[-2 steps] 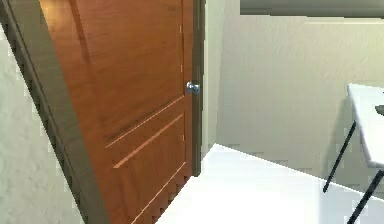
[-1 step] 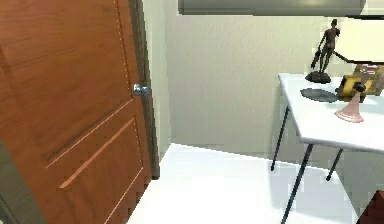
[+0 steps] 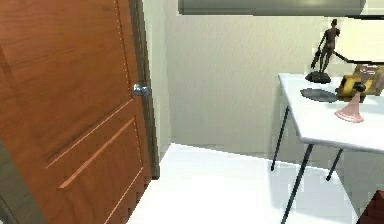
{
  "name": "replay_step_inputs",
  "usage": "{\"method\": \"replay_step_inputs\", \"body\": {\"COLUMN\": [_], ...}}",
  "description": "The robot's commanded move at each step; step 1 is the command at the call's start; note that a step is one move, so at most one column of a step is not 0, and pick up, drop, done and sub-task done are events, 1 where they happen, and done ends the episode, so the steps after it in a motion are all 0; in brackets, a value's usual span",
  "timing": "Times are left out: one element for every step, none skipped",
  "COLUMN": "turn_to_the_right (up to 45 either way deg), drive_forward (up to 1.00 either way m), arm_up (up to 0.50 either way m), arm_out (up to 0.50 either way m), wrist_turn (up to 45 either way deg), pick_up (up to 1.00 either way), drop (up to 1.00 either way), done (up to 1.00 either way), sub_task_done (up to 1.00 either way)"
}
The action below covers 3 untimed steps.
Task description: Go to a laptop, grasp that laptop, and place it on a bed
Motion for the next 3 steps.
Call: {"method": "replay_step_inputs", "body": {"turn_to_the_right": [0.0,0.0,0.0], "drive_forward": [0.0,0.0,0.0], "arm_up": [0.38,0.0,0.0], "arm_out": [0.0,0.24,0.0], "wrist_turn": [0.0,0.0,45.0], "pick_up": [0.0,0.0,0.0], "drop": [0.0,0.0,0.0], "done": [0.0,0.0,0.0], "sub_task_done": [0.0,0.0,0.0]}}
